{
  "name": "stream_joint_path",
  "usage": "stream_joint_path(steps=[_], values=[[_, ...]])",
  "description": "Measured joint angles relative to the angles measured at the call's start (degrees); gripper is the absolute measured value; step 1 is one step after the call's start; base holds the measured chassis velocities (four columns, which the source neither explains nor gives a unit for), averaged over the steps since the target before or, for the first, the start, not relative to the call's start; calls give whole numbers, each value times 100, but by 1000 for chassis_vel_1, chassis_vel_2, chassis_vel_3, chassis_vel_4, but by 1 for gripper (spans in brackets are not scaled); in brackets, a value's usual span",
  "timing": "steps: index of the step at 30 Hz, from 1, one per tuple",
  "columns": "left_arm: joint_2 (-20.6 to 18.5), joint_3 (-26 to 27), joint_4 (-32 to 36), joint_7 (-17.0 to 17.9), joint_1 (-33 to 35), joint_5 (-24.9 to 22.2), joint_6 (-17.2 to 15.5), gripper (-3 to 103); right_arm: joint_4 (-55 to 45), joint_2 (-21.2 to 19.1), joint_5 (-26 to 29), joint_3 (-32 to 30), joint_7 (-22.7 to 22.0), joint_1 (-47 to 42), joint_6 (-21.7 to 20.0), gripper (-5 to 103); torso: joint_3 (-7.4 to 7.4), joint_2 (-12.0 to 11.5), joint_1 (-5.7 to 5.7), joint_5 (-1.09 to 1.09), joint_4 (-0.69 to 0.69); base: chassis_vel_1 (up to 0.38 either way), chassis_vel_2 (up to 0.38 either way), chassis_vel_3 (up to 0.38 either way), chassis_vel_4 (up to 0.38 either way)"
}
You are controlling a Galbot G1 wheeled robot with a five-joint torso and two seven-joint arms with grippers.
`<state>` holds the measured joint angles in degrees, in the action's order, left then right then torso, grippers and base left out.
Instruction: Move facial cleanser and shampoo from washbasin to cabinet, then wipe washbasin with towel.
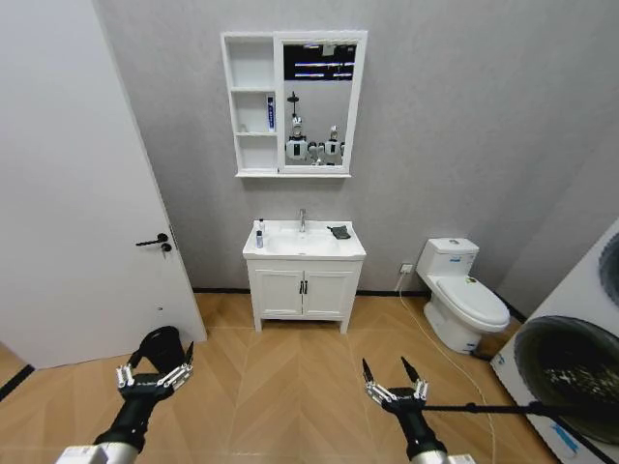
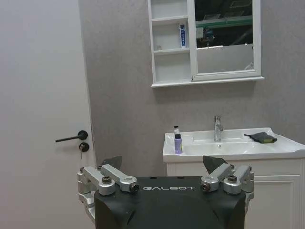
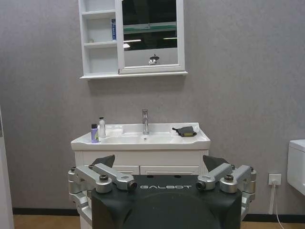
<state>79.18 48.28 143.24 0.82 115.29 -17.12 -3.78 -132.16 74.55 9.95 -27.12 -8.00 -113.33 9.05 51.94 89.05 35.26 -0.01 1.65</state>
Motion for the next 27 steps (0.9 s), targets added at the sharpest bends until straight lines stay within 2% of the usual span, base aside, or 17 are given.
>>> stream_joint_path(steps=[27], values=[[74, -141, 3, -77, -16, 178, 178, 96, -181, -27, 13, -191, -12, 10, -20, 100, 0, 0, 0, 1, 0, 0, 0, 0, 0]])
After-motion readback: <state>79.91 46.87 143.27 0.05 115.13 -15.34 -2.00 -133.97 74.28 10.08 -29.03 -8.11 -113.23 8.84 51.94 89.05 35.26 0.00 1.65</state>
